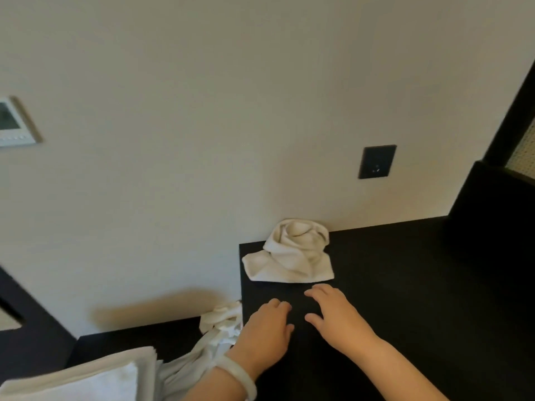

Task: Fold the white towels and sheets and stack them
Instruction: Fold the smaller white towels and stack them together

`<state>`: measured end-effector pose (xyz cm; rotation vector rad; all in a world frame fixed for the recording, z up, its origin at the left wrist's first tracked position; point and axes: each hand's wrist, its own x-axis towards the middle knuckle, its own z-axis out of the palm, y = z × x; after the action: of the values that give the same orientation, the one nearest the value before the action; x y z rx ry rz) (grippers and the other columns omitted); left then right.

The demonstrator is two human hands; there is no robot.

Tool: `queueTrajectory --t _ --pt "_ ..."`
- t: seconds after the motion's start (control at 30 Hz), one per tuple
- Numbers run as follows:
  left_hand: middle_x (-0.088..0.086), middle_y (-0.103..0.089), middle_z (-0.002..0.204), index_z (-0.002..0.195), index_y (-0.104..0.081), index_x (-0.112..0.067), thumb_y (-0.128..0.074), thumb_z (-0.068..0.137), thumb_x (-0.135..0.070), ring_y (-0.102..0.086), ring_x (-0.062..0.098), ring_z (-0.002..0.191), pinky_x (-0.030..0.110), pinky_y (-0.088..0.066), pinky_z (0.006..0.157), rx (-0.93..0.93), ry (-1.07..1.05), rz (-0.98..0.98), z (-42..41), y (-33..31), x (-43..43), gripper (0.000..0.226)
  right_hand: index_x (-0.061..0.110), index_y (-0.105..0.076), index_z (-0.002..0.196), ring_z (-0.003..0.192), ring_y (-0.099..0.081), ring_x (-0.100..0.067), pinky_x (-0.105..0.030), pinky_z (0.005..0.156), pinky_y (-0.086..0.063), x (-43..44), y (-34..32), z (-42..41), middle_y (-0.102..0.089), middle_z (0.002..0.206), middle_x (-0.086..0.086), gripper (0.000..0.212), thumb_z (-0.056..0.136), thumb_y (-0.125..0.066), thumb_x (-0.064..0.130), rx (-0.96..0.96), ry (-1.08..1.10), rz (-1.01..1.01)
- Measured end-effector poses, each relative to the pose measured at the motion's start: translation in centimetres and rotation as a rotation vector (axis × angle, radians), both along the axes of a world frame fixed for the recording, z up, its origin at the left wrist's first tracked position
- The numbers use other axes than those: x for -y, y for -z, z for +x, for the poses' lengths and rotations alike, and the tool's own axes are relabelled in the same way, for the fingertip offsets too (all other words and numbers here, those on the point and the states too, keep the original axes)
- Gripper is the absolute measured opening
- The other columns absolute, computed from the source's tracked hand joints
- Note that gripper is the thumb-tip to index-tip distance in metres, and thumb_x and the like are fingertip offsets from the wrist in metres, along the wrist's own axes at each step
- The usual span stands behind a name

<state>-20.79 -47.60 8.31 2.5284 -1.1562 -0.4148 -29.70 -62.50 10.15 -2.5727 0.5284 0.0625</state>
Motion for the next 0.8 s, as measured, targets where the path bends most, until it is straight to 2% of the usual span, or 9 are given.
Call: queueTrajectory --t 0.17,0.33,0.43,0.5,0.57,0.63,0.7,0.8 --pt "0.002 -0.035 0.146 0.143 -0.039 -0.017 -0.057 0.096 -0.030 -0.040 0.024 0.132 0.041 -0.039 0.109 0.066 -0.021 0.117 0.5 -0.2 4.3 0.052 0.024 -0.030 0.153 0.150 -0.016 -0.016 -0.036 0.119 -0.023 5.4 -0.5 0.7 -0.018 0.163 0.004 0.067 0.095 -0.062 0.032 -0.090 0.040 0.007" --pt "0.007 -0.021 0.158 0.150 -0.025 -0.015 -0.055 0.097 -0.024 -0.026 0.027 0.143 0.041 -0.033 0.114 0.142 -0.070 0.121 4.1 0.3 6.5 0.062 0.028 -0.028 0.154 0.151 -0.014 -0.016 -0.037 0.120 -0.021 6.0 -0.2 2.2 -0.015 0.164 0.006 0.070 0.094 -0.063 0.033 -0.115 0.062 0.077" --pt "0.009 -0.009 0.163 0.157 -0.004 -0.030 -0.051 0.099 -0.015 -0.020 0.028 0.147 0.042 -0.026 0.117 0.064 -0.080 0.041 5.3 0.6 8.5 0.076 0.029 -0.027 0.154 0.151 -0.014 -0.015 -0.036 0.119 -0.021 6.8 0.3 2.6 -0.014 0.164 0.006 0.069 0.095 -0.062 0.033 -0.104 0.064 0.093" --pt "0.014 -0.007 0.161 0.153 0.010 -0.045 -0.049 0.098 -0.013 -0.031 0.032 0.141 0.045 -0.031 0.114 0.008 -0.114 0.023 5.5 0.7 9.8 0.087 0.029 -0.026 0.154 0.150 -0.015 -0.015 -0.036 0.119 -0.023 7.6 0.3 2.5 -0.014 0.164 0.007 0.068 0.095 -0.061 0.032 -0.118 0.067 0.082" --pt "0.016 -0.011 0.159 0.149 0.016 -0.049 -0.049 0.098 -0.017 -0.039 0.032 0.132 0.045 -0.036 0.108 0.017 -0.175 0.064 5.9 1.0 10.8 0.089 0.029 -0.026 0.154 0.150 -0.016 -0.015 -0.036 0.118 -0.024 8.6 0.3 2.7 -0.014 0.164 0.007 0.068 0.096 -0.061 0.031 -0.117 0.078 0.071" --pt "0.010 -0.011 0.160 0.152 0.012 -0.046 -0.048 0.098 -0.024 -0.036 0.031 0.132 0.047 -0.035 0.107 0.039 -0.214 0.129 6.3 1.1 11.7 0.083 0.029 -0.027 0.154 0.150 -0.018 -0.015 -0.036 0.118 -0.025 9.9 0.1 3.0 -0.016 0.164 0.007 0.067 0.096 -0.061 0.030 -0.102 0.078 0.065" --pt "0.001 -0.012 0.162 0.155 -0.001 -0.040 -0.048 0.097 -0.024 -0.026 0.031 0.140 0.051 -0.028 0.110 0.033 -0.215 0.176 6.1 1.3 12.6 0.076 0.028 -0.029 0.153 0.149 -0.021 -0.015 -0.035 0.118 -0.026 11.6 0.0 3.3 -0.019 0.163 0.006 0.065 0.096 -0.061 0.028 -0.066 0.068 0.080" --pt "-0.008 -0.020 0.159 0.151 -0.019 -0.040 -0.046 0.095 -0.021 -0.014 0.023 0.147 0.050 -0.017 0.116 -0.038 -0.199 0.068 3.4 2.2 13.8 0.065 0.022 -0.036 0.149 0.139 -0.036 -0.015 -0.030 0.111 -0.035 14.2 0.2 3.7 -0.034 0.155 0.003 0.058 0.096 -0.060 0.024 -0.006 0.006 0.113"
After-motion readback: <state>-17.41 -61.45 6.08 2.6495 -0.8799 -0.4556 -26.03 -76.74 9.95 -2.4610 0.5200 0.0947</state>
